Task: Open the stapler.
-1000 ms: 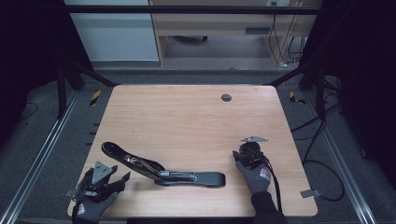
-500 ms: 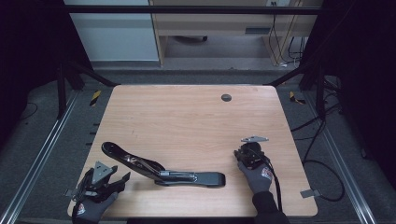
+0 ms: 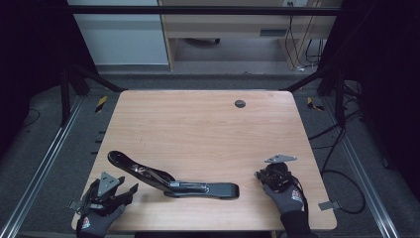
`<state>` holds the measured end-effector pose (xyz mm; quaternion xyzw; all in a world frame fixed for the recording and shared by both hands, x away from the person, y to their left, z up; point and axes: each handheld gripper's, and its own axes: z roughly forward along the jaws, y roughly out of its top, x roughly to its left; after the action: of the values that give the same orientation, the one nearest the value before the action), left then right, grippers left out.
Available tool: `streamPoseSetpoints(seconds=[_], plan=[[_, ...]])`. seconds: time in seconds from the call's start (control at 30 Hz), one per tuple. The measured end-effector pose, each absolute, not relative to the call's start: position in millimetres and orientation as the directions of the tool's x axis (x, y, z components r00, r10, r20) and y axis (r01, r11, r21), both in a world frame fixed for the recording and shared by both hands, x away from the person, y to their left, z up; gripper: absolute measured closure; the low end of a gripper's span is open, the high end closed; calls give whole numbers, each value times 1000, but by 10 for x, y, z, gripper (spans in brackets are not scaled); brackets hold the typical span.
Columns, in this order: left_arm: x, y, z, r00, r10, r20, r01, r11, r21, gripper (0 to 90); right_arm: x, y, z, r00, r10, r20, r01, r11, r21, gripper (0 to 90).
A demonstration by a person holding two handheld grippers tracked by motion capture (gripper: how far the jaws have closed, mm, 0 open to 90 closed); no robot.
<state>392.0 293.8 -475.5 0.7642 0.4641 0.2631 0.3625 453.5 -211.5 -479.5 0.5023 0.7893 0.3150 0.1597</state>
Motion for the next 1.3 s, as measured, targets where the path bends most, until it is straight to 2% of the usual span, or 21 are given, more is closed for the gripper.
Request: streamPoseSetpoints(seconds=[0.37, 0.4, 0.6, 1.1, 1.3], plan=[[3916, 2937, -4755, 434, 899, 67, 518, -310, 797, 419, 4496, -2136, -4858, -442, 894, 67, 703, 299, 646, 776], [3915, 2936, -4754, 433, 899, 66, 517, -307, 799, 419, 4491, -2138, -4851, -442, 894, 74, 703, 294, 648, 747], [3915, 2945, -4757, 436, 898, 61, 517, -306, 799, 418, 4500, -2115, -4783, -448, 892, 65, 689, 298, 660, 715], [3927, 2931, -4768, 446, 893, 64, 519, -316, 794, 415, 4583, -2074, -4805, -433, 900, 53, 723, 311, 617, 729], [3935, 2933, -4771, 448, 892, 61, 524, -317, 791, 414, 4604, -2062, -4828, -434, 900, 35, 728, 327, 603, 772]])
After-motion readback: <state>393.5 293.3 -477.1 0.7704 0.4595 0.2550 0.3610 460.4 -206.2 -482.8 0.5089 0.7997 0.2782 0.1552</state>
